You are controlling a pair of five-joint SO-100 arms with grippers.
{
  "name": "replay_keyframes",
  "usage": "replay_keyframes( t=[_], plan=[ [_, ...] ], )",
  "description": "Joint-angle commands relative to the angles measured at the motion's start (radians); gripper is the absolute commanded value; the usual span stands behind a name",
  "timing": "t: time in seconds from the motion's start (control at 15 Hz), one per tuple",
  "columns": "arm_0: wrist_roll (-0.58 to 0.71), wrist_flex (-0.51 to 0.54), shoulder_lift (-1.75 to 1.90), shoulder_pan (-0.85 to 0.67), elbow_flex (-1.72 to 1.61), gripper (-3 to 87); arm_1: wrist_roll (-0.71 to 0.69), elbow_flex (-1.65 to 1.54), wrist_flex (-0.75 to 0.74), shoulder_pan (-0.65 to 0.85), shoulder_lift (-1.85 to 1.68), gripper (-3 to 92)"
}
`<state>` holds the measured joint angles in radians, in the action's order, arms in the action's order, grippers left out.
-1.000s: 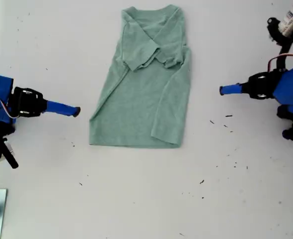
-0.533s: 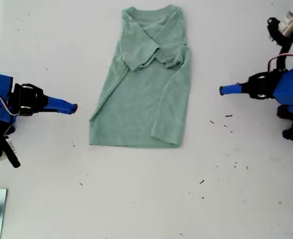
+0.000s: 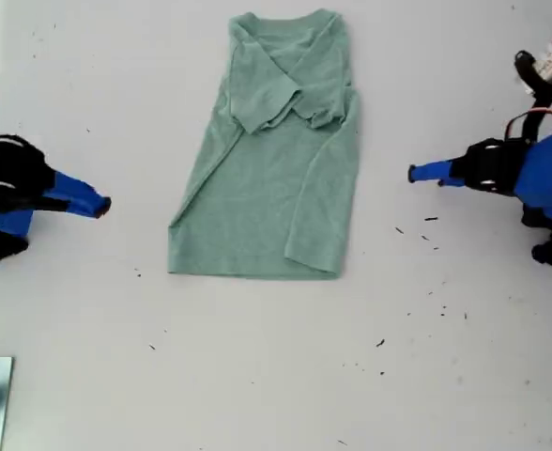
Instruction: Fold t shirt
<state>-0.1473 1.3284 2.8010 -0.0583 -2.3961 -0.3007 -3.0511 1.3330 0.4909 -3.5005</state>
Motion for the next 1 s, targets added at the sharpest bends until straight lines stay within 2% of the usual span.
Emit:
replay_keyframes(
  t=[0.0, 0.07, 0.13, 0.4, 0.6, 0.87, 0.93],
  plan=[
    [0.006, 0.233, -0.301, 0.052, 0.423, 5.7, 0.021, -0.055, 0.003, -0.043, -0.005, 22.1],
    [0.038, 0.247, -0.35, 0.064, 0.494, 21.5, 0.025, -0.055, 0.003, -0.044, -0.005, 22.1],
    [0.075, 0.258, -0.407, 0.072, 0.537, 28.9, 0.025, -0.055, 0.003, -0.044, -0.005, 22.0],
    [0.13, 0.232, -0.604, 0.015, 0.5, 30.7, 0.026, -0.055, 0.003, -0.046, -0.005, 20.8],
    [0.199, 0.029, -0.667, -0.054, 0.298, 30.7, 0.037, -0.055, 0.003, -0.063, -0.005, 20.1],
    [0.238, -0.17, -0.992, -0.098, 0.216, 31.7, 0.034, -0.055, 0.003, -0.067, -0.005, 19.5],
    [0.252, -0.209, -1.078, -0.104, 0.224, 26.9, 0.032, -0.055, 0.003, -0.067, -0.005, 19.4]
  ],
)
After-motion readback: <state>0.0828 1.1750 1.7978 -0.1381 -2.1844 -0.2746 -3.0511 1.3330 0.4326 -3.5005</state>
